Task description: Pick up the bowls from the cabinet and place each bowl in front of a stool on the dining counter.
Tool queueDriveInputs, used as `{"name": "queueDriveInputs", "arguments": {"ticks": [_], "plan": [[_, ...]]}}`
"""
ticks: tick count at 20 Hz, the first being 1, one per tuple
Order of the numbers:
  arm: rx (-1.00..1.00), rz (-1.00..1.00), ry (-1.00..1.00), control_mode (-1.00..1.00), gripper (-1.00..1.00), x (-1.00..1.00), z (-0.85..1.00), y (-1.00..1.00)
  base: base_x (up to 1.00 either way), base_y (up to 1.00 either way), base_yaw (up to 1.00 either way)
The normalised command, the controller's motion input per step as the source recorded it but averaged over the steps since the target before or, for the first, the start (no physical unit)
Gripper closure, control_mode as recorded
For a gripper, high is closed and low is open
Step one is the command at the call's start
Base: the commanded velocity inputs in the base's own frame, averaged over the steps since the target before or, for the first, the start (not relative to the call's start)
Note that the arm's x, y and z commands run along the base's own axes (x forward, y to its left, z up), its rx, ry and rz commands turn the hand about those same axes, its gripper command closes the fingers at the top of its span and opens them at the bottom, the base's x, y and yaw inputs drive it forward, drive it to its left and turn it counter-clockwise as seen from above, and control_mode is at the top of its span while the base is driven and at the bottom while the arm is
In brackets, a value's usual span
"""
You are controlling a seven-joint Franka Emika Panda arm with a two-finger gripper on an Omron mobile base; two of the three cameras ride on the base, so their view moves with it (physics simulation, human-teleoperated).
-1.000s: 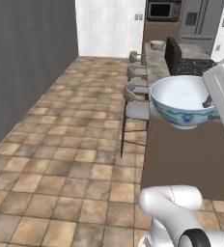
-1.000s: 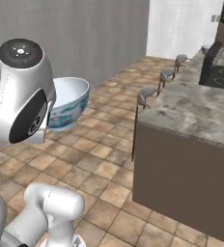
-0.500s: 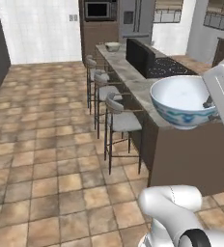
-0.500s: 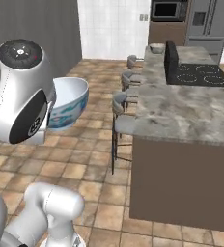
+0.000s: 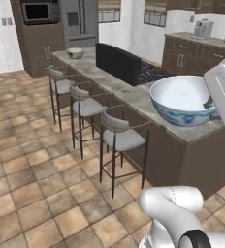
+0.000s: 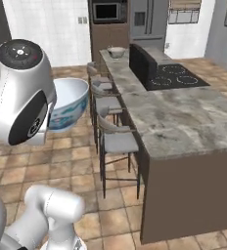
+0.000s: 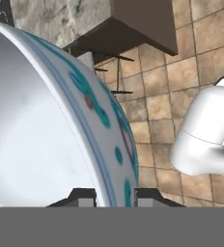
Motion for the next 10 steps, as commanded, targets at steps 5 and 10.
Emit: {"name": "queueDriveInputs", "arguments": {"ticks": [5,10], "plan": [[0.0,0.0,0.0,1.0,1.0,0.0,0.0,0.0,0.75,0.87,-0.56],[0.0,0.0,0.0,1.0,1.0,0.0,0.0,0.0,0.65,0.75,-0.56]]}}
